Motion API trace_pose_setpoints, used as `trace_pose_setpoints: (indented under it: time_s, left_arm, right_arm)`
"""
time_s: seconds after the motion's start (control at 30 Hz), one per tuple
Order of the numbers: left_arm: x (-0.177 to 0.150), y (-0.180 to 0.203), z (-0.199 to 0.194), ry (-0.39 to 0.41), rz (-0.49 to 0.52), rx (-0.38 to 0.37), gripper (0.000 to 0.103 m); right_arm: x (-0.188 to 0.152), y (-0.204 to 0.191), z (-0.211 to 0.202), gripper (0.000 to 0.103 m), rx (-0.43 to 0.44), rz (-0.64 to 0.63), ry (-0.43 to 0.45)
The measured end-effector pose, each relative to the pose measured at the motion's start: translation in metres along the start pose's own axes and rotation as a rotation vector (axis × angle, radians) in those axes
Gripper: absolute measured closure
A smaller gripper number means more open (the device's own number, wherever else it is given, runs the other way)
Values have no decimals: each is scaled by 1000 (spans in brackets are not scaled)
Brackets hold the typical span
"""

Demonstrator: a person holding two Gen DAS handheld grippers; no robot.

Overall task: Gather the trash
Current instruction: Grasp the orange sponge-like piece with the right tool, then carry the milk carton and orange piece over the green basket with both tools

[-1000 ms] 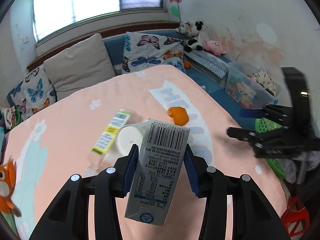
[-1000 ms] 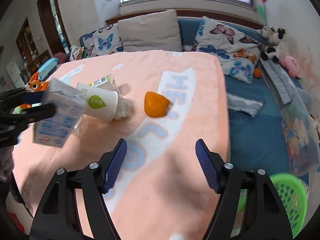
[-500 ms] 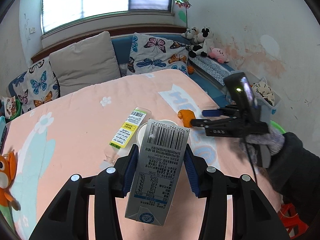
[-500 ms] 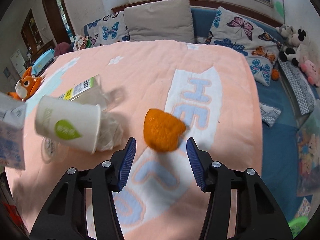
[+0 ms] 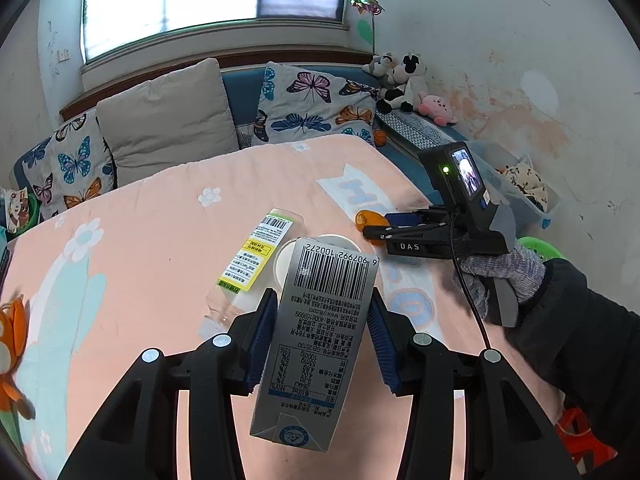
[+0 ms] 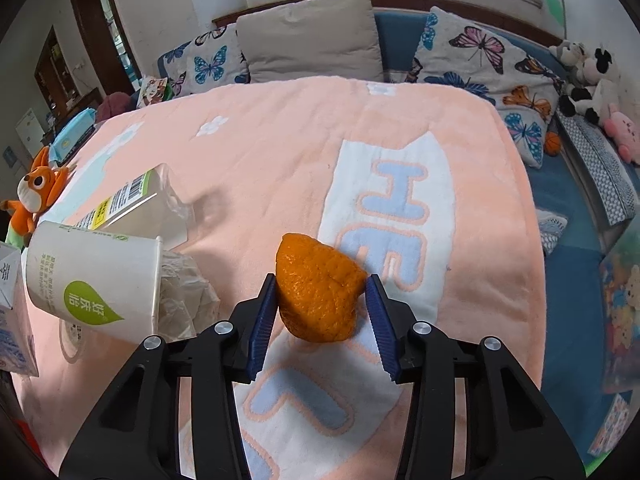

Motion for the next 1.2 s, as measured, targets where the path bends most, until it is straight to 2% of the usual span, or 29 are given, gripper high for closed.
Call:
trace_pose_setpoints:
  time_s: [0.17,0.27,0.3,0.37,0.4,0.6,0.93,1.2]
  left_arm:
    - [-2,2,-1,5,4,-6,59]
    - [-2,2,1,2,6,-5,59]
    - [-3,3,1,3,6,-5,59]
    - [-4,3,1,2,1,-7,59]
    - [-4,4,1,1,-2,-8,59]
    - [-4,3,1,-1,-6,-7,59]
    - [-7,21,-13,25,6,-34,59]
    - [-14,56,-17,21,23,-89,59]
  right_arm:
    - [2,3,3,55,5,20,10]
    - [3,5,8,46,1,35,11]
    - [3,6,9,46,-3,36,9]
    - [3,5,11,48,-11,38,21]
    - [3,5,10,52,-17,39,25]
    - [0,5,2,56,-8,53,23]
    - [-24,-10,-64,56,10,58,70]
    - [-72,-15,-138,56,-5,82,114]
Point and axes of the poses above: each gripper's, at about its wrist camera, not at the fingertips, and z roughly the way its jaws point, y to its right, x to its top, the point moved 2 cm from there along z, roughly the way its jaws point, and after that the axes turned 3 degrees about -z, right-handed, at the moved point
